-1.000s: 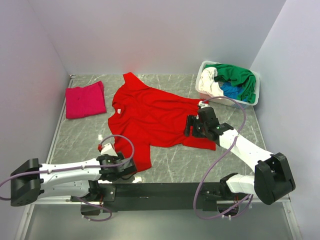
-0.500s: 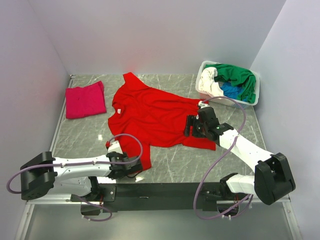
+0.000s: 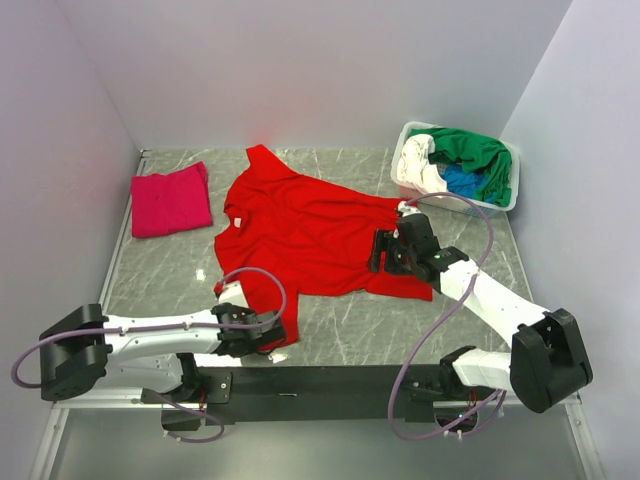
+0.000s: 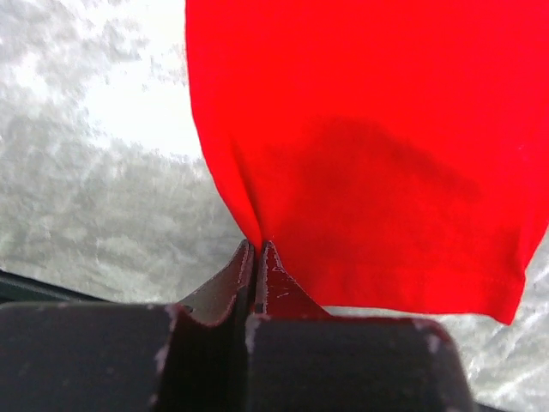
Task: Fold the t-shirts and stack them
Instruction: Flatten the tshirt out, then fold the tshirt
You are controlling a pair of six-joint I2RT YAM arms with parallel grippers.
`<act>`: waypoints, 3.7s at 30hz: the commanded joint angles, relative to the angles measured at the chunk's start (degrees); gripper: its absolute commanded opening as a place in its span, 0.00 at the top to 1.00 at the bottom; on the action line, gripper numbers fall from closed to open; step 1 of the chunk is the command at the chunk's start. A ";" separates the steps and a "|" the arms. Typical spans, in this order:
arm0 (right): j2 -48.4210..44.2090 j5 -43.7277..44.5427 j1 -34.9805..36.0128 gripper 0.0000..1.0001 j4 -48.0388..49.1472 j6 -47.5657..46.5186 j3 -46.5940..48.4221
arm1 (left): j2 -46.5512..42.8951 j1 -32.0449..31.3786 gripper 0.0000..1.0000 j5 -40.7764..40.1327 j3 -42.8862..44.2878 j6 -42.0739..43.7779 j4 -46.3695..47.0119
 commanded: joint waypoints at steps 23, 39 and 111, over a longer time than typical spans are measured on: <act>2.05 17.14 -9.92 0.16 -13.75 14.55 -3.70 | -23.98 -0.29 0.99 -2.27 1.63 3.85 -5.44; 4.07 17.49 -12.38 0.17 -12.17 21.23 -8.27 | -31.54 -0.29 0.99 -2.01 -0.13 7.81 -2.72; 5.56 28.92 7.32 1.00 -33.72 19.14 12.12 | -16.17 21.94 0.99 2.64 21.93 49.46 23.20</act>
